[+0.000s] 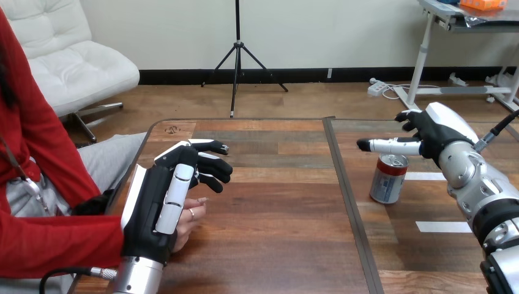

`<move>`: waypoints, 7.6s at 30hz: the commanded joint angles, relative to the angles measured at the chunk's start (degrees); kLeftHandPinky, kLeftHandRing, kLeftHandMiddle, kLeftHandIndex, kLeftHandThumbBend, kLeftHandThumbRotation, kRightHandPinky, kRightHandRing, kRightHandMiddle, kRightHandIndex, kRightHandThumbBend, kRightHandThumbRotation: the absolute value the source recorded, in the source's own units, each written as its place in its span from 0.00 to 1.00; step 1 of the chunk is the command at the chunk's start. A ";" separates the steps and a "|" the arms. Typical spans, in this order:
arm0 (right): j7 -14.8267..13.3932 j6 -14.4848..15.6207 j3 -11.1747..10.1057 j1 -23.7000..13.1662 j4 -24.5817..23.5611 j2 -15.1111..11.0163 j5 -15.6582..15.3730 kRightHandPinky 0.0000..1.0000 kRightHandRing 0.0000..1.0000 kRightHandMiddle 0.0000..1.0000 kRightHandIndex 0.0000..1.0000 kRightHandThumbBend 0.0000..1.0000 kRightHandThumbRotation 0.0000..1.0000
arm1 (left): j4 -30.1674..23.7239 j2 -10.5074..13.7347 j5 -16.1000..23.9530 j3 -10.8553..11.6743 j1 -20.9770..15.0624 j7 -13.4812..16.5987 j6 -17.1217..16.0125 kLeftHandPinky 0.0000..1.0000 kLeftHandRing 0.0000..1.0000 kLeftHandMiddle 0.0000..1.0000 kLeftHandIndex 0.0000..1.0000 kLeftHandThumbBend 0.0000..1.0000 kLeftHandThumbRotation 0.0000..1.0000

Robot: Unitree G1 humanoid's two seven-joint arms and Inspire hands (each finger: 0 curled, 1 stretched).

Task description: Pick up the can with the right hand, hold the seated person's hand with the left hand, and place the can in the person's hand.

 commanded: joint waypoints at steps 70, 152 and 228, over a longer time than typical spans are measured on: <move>4.83 2.77 -0.31 1.00 0.06 0.37 0.72 0.70 0.82 0.87 0.86 1.00 0.30 | -0.77 0.74 -0.04 0.76 -3.60 0.54 -1.78 0.38 0.49 0.51 0.57 0.56 1.00; -3.78 -4.01 -3.45 4.04 -0.02 0.95 2.92 0.37 0.42 0.46 0.46 0.77 0.00 | -0.59 0.95 -0.14 0.69 -3.80 0.19 -2.64 0.35 0.47 0.51 0.51 0.49 1.00; 3.66 -10.52 -7.22 0.70 -4.75 -1.97 7.20 0.34 0.39 0.45 0.49 0.76 0.00 | -7.80 28.28 48.67 -2.22 -4.59 15.28 17.55 0.75 0.81 0.84 0.81 1.00 0.40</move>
